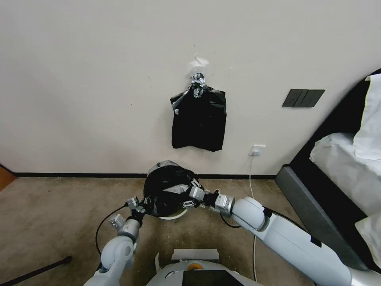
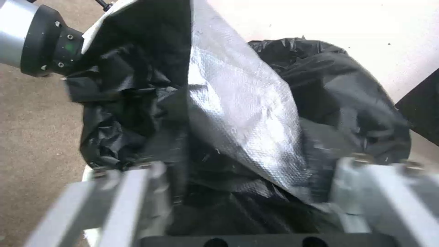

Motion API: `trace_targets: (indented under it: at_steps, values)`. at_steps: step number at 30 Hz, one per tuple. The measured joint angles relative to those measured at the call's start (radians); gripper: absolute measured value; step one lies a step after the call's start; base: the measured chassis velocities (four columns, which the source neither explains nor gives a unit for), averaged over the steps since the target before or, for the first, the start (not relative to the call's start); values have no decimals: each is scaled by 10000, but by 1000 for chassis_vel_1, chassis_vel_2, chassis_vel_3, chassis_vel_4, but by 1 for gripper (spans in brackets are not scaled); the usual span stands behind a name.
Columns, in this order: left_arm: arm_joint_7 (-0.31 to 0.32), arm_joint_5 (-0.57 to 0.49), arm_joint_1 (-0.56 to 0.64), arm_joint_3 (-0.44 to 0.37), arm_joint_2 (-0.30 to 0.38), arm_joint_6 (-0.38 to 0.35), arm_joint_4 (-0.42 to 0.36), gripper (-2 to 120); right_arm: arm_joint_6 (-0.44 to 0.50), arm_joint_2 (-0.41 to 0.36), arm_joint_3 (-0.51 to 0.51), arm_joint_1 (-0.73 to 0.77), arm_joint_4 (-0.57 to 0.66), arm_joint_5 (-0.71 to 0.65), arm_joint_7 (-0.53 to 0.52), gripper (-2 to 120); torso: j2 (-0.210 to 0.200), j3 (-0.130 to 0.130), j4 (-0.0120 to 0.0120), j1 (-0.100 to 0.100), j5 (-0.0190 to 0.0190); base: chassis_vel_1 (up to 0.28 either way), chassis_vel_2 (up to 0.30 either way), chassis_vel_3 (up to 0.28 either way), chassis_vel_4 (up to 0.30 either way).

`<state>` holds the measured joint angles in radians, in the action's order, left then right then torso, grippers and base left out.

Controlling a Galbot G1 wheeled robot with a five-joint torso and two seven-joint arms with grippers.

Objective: Place a trash bag onto the trash bin.

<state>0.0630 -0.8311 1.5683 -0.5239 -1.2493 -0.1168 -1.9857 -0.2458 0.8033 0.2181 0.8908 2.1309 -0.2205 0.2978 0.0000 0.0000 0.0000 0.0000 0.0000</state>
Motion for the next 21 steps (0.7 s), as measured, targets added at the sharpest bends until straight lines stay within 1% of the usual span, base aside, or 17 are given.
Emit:
trace_targets:
  at_steps: [2, 3, 6, 7, 8, 11, 16, 17, 19, 20, 21]
  values:
    - [2, -19, -3, 1, 10, -3, 8, 1, 17, -1, 51, -23, -12, -91, -54, 34, 0, 0, 0, 0, 0, 0, 0, 0, 0]
    - [2, -19, -3, 1, 10, -3, 8, 1, 17, -1, 51, -23, -12, -91, -54, 34, 0, 0, 0, 0, 0, 0, 0, 0, 0]
    - [3, -23, 0, -2, 13, -10, 34, 1, 45, 0, 109, -29, -9, -143, -92, 20, 0, 0, 0, 0, 0, 0, 0, 0, 0]
    - [5, -24, -2, -2, 11, -14, 46, 1, 55, 2, 127, -29, 0, -164, -103, 17, 0, 0, 1, 0, 0, 0, 0, 0, 0]
    - [5, -24, -2, -2, 11, -14, 46, 1, 55, 2, 127, -29, 0, -164, -103, 17, 0, 0, 1, 0, 0, 0, 0, 0, 0]
    - [16, -24, -20, -2, 6, -25, 81, 1, 115, 22, 171, -41, 12, -240, -131, 2, 0, 0, 0, 0, 0, 0, 0, 0, 0]
    - [23, -31, -30, -4, 14, -50, 91, 1, 232, 24, 190, -32, 12, -374, -146, 0, 1, 0, 0, 0, 0, 0, 0, 0, 0]
    - [29, -36, -34, -8, 17, -71, 91, 1, 341, 17, 190, -31, 11, -476, -141, 0, 0, 0, 0, 0, 0, 0, 0, 0, 0]
    - [134, -192, -54, -32, 23, -201, 92, 1, 887, -12, 180, -15, 5, -906, 106, 0, 0, 0, 1, 0, 0, 0, 0, 0, 0]
    - [134, -192, -54, -32, 23, -201, 92, 1, 887, -12, 180, -15, 5, -906, 106, 0, 0, 0, 1, 0, 0, 0, 0, 0, 0]
    - [246, -340, -61, -42, 25, -275, 87, 1, 1168, -36, 163, 27, 6, -1074, 319, 0, 0, 0, 1, 0, 0, 0, 0, 0, 0]
